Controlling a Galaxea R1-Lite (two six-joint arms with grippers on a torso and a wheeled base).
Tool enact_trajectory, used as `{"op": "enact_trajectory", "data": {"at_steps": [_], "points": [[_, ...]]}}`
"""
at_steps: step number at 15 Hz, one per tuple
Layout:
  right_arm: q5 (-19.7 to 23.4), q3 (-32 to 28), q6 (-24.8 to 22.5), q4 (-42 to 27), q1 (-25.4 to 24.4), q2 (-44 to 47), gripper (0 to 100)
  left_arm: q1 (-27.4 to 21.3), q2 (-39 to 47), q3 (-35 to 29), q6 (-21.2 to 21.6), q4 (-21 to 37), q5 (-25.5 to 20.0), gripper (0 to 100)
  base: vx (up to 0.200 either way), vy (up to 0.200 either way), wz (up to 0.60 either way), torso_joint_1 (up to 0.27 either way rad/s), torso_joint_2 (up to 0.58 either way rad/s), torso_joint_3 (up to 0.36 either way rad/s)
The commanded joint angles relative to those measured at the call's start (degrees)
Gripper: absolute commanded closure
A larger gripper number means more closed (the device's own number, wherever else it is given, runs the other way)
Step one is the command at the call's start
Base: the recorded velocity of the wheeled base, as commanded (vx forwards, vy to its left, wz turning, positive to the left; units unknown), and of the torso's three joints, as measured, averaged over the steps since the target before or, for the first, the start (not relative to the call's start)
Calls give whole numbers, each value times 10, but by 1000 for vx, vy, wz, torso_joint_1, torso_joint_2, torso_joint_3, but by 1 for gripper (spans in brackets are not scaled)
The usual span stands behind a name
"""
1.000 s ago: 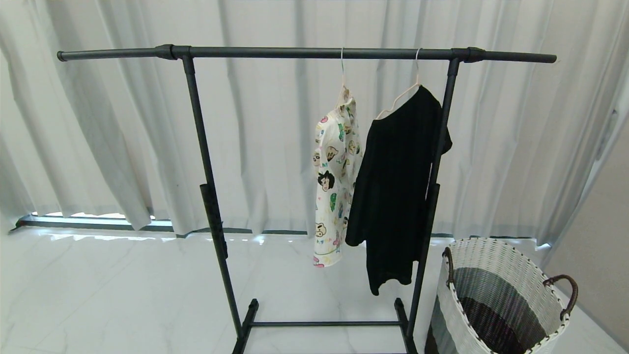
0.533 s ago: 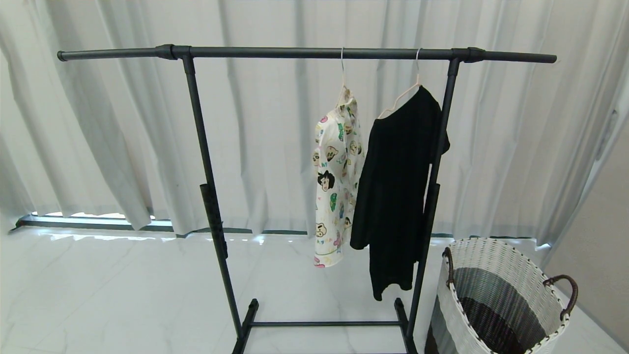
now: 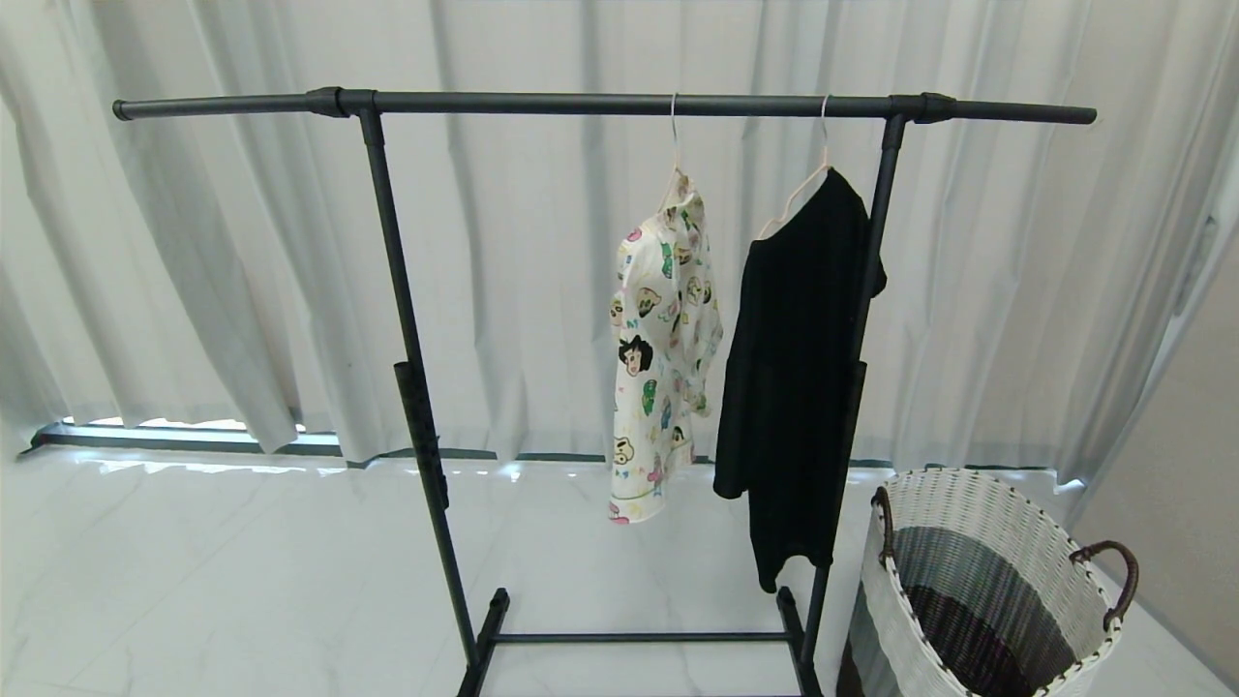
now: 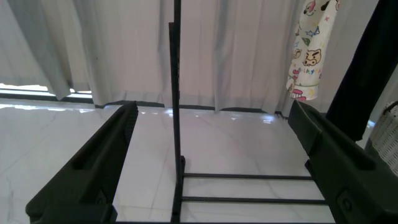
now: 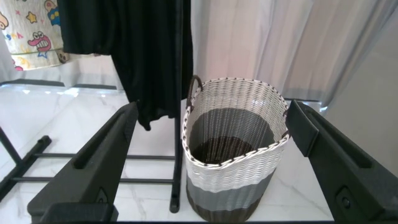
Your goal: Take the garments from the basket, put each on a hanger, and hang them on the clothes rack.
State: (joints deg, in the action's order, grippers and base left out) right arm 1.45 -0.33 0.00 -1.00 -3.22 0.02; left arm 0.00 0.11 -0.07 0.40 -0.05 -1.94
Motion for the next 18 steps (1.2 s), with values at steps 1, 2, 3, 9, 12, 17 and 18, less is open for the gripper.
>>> {"op": "enact_trajectory", "data": {"at_steps": [1,2,3,9,12,17,18], "points": [[0,0,0,0,0,0,0,0,0,1,-1,0,0,0,0,0,0,0,0,0],[0,0,0,0,0,0,0,0,0,1,-1,0,1,0,0,0,0,0,0,0],[0,0,0,0,0,0,0,0,0,1,-1,0,1,0,0,0,0,0,0,0],[0,0,0,0,0,0,0,0,0,1,-1,0,1,0,0,0,0,0,0,0],[0,0,0,0,0,0,0,0,0,1,-1,0,0,0,0,0,0,0,0,0],[0,0,-1,0,0,0,0,0,0,1,-1,0,1,0,0,0,0,0,0,0],[0,0,0,0,0,0,0,0,0,1,-1,0,1,0,0,0,0,0,0,0]]}}
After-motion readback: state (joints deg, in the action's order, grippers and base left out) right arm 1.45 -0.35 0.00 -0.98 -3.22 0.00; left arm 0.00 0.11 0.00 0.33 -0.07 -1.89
